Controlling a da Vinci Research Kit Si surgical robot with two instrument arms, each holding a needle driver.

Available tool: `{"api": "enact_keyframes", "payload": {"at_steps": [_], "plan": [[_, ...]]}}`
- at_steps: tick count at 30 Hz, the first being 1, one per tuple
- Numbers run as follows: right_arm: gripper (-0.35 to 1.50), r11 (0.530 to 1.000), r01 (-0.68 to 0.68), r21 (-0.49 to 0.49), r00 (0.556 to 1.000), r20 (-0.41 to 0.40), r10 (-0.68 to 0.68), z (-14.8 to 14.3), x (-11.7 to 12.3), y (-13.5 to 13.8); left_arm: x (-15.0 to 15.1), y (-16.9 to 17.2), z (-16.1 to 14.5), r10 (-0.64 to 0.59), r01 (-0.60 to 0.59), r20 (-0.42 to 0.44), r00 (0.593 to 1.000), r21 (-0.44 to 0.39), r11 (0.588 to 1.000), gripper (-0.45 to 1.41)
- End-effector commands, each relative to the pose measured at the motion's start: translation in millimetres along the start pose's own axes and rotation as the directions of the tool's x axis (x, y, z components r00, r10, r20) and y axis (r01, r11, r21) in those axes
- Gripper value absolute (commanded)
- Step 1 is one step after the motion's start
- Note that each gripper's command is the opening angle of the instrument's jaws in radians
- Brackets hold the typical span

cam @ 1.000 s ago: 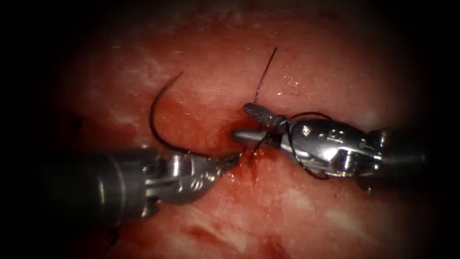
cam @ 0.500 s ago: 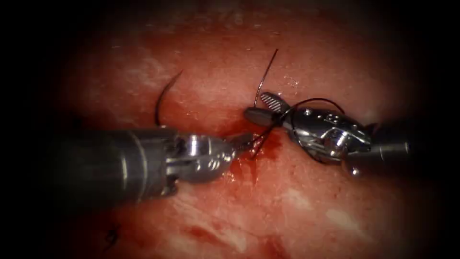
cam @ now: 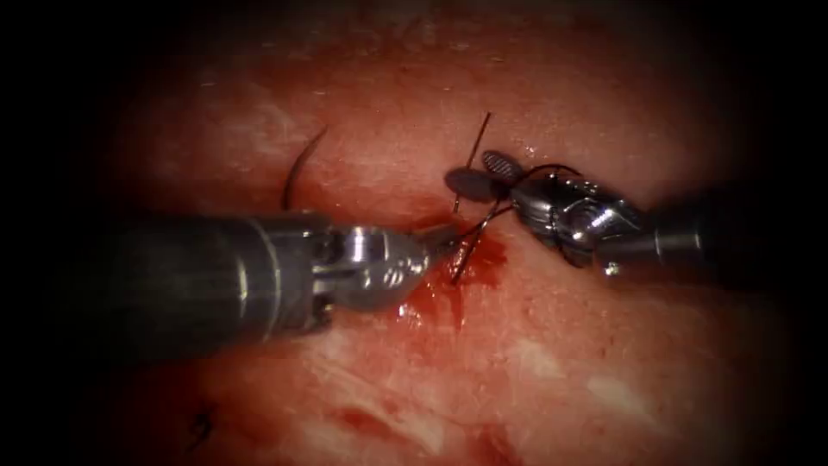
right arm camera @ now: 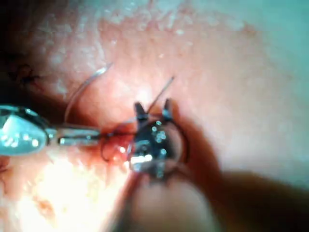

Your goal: Wound Closure

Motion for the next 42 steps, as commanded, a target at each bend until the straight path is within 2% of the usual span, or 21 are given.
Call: {"api": "enact_keyframes", "payload": {"at_steps": [1, 9, 12, 14, 15, 16, 22, 26, 28, 29, 30, 31, 34, 35, 42], "plan": [[0.61, 1.000, -0.011, 0.006, 1.000, 0.009, 0.011, 1.0, -0.9, -0.3, 0.1, 0.4, 0.8, 0.000, 0.000, 0.000, 1.000, -0.002, 1.000, -0.45], [0.59, 0.999, -0.030, 0.022, 0.999, 0.042, 0.029, 2.4, -1.7, 0.0, -0.2, 0.8, 1.0, 0.004, -0.004, 0.007, 1.000, -0.008, 1.000, -0.45], [0.52, 0.999, -0.031, 0.029, 0.999, 0.045, 0.030, 2.7, -1.6, -0.4, -0.2, 0.8, 0.9, 0.005, -0.004, 0.006, 1.000, -0.009, 1.000, -0.45], [0.34, 0.999, -0.033, 0.031, 0.998, 0.047, 0.031, 2.6, -1.5, -0.7, -0.3, 0.8, 0.8, 0.005, -0.005, 0.008, 1.000, -0.008, 1.000, -0.45], [-0.13, 0.999, -0.034, 0.035, 0.998, 0.050, 0.032, 2.4, -1.4, -0.8, -0.4, 0.8, 0.7, 0.006, -0.006, 0.008, 1.000, -0.008, 1.000, -0.45], [-0.35, 0.999, -0.035, 0.038, 0.998, 0.052, 0.033, 2.3, -1.3, -0.9, -0.5, 0.8, 0.6, 0.001, -0.001, 0.011, 1.000, -0.010, 1.000, -0.45], [-0.35, 0.999, 0.031, 0.023, 0.999, 0.007, -0.031, -0.2, -0.3, -2.2, -1.3, 0.5, -0.3, -0.006, 0.006, 0.027, 1.000, -0.010, 1.000, -0.45], [-0.35, 0.997, 0.072, 0.036, 0.997, -0.042, -0.071, -3.6, 0.4, -5.0, -1.9, -1.4, -1.9, -0.030, 0.031, 0.047, 0.998, -0.015, 0.999, -0.45], [-0.35, 0.993, 0.109, 0.035, 0.992, -0.063, -0.107, -5.2, 0.5, -6.5, -2.4, -4.5, -2.7, -0.042, 0.044, 0.081, 0.996, -0.012, 0.999, -0.45], [-0.35, 0.993, 0.109, 0.035, 0.992, -0.063, -0.107, -5.2, 0.5, -6.5, -2.4, -4.5, -2.7, -0.042, 0.044, 0.081, 0.996, -0.012, 0.999, -0.45], [-0.35, 0.992, 0.119, 0.032, 0.991, -0.069, -0.116, -5.6, 0.4, -7.2, -2.6, -6.6, -3.0, -0.050, 0.052, 0.099, 0.994, -0.012, 0.999, -0.45], [-0.35, 0.992, 0.119, 0.032, 0.991, -0.069, -0.116, -5.6, 0.4, -7.2, -2.6, -6.6, -3.0, -0.050, 0.052, 0.099, 0.994, -0.012, 0.999, -0.45], [-0.35, 0.990, 0.134, 0.047, 0.989, -0.071, -0.131, -5.7, -0.2, -7.8, -2.8, -11.2, -3.0, -0.070, 0.072, 0.140, 0.988, -0.008, 0.997, -0.45], [-0.35, 0.990, 0.134, 0.047, 0.989, -0.071, -0.131, -5.7, -0.2, -7.8, -2.8, -11.2, -3.0, -0.070, 0.072, 0.140, 0.988, -0.008, 0.997, -0.45], [-0.35, 0.976, 0.196, 0.091, 0.979, -0.072, -0.190, -5.2, -1.5, -8.0, -2.8, -17.2, -0.6, -0.108, 0.104, 0.195, 0.975, 0.033, 0.994, -0.45]]}}
